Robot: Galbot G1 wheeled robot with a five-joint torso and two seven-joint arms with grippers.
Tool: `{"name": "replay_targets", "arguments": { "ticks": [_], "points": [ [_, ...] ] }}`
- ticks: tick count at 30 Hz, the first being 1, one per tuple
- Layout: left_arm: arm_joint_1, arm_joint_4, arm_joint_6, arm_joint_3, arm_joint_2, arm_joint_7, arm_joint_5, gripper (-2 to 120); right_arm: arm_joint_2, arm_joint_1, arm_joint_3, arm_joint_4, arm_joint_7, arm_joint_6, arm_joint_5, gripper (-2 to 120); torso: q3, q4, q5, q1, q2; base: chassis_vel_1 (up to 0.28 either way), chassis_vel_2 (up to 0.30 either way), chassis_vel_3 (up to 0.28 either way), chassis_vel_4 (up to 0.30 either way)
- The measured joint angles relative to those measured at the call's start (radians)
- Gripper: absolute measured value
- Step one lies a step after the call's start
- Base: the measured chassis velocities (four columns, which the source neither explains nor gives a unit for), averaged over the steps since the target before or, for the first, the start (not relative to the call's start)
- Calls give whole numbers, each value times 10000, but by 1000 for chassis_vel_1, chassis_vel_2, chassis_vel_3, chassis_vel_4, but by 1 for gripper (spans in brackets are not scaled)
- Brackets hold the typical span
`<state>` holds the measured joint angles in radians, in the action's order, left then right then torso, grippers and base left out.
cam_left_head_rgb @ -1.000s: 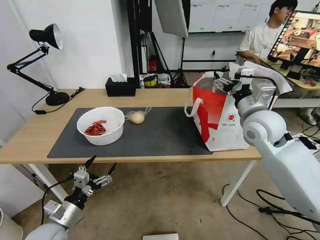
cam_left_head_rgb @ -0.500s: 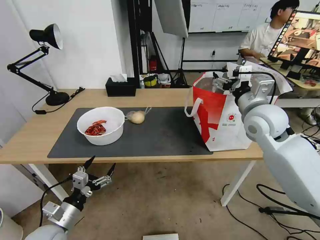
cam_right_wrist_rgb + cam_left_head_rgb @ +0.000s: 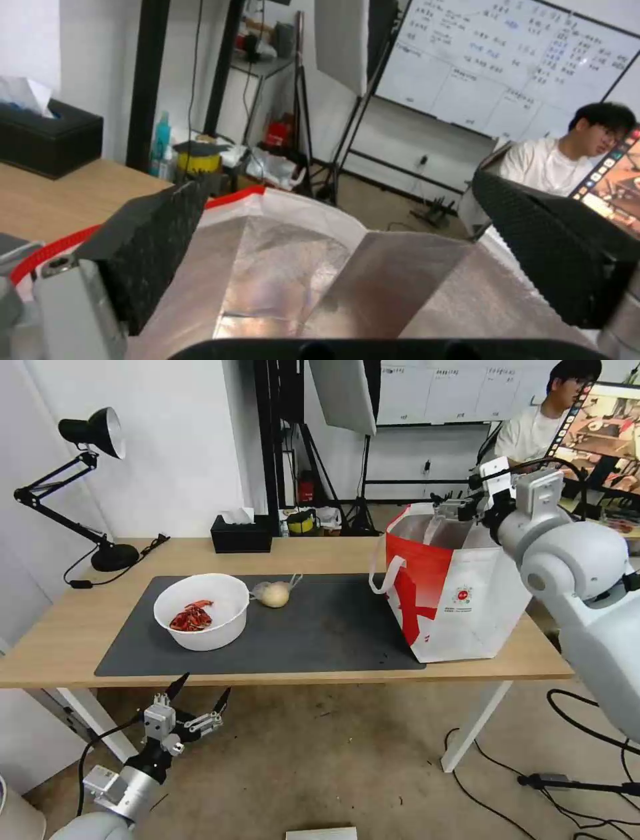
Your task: Pick up the trash from the table and place it into the takeout bag.
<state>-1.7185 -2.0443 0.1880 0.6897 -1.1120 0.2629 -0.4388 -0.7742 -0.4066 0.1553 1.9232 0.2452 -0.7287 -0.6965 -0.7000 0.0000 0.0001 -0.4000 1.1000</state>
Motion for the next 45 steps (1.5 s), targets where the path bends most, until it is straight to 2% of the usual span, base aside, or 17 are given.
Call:
{"name": "replay_targets", "arguments": {
  "ticks": [5,6,10,12,13,15,19,21,22,24,25,28,29,31,32,37,45],
  "points": [
    [-8,-12,0,7,9,0,0,100,-69,-130,83,101,118,29,-235,100,0,0,-1,0,-1,0,0,0,0],
    [-18,-45,0,13,15,-113,-1,100,-168,-398,212,385,464,359,-1012,100,0,1,-1,0,0,0,0,0,0],
    [-41,-76,0,39,17,-166,-6,100,-211,-710,317,613,648,824,-1375,100,0,2,-4,0,0,0,0,0,0],
    [-104,-137,6,152,13,-180,-49,100,-286,-1696,590,1247,803,2178,-2045,100,0,0,0,0,0,0,0,0,0],
    [-104,-137,6,152,13,-180,-49,100,-286,-1696,590,1247,803,2178,-2045,100,0,0,0,0,0,0,0,0,0],
    [-145,-148,53,235,-7,-177,-76,100,-319,-2692,783,1820,753,3267,-2141,100,1,0,0,1,0,0,0,0,0],
    [-161,-144,142,246,-67,-173,-79,100,-360,-3490,880,2324,682,3982,-2102,100,1,0,-1,0,0,0,0,0,0],
    [-181,-121,220,235,-139,-169,-77,100,-432,-4430,1029,2852,534,4462,-1723,100,1,1,-3,0,0,0,0,0,0],
    [-181,-121,220,235,-139,-169,-77,100,-432,-4430,1029,2852,534,4462,-1723,100,1,1,-3,0,0,0,0,0,0],
    [-212,-119,278,227,-208,-153,-72,100,-543,-5634,1089,3305,276,4964,-868,100,1,0,-3,1,1,0,0,0,0],
    [-212,-119,278,227,-208,-153,-72,100,-543,-5634,1089,3305,276,4964,-868,100,1,0,-3,1,1,0,0,0,0],
    [-319,-152,328,321,-302,-135,-57,100,-840,-7480,1060,3461,27,5896,456,100,2,0,-3,1,0,0,0,0,0],
    [-319,-152,328,321,-302,-135,-57,100,-840,-7480,1060,3461,27,5896,456,100,2,0,-3,1,0,0,0,0,0],
    [-403,-153,379,386,-362,-52,-36,100,-1102,-8473,932,3341,11,6570,1279,100,1,-2,0,2,1,0,0,0,0],
    [-403,-153,379,386,-362,-52,-36,100,-1102,-8473,932,3341,11,6570,1279,100,1,-2,0,2,1,0,0,0,0],
    [-571,-26,589,500,-556,240,63,100,-1780,-10053,672,2797,405,7934,2691,100,1,0,-2,2,1,0,0,0,0],
    [-614,74,679,517,-690,285,198,100,-2186,-11176,515,2179,635,8995,3627,100,1,0,-3,2,1,0,0,0,0]
  ]
}}
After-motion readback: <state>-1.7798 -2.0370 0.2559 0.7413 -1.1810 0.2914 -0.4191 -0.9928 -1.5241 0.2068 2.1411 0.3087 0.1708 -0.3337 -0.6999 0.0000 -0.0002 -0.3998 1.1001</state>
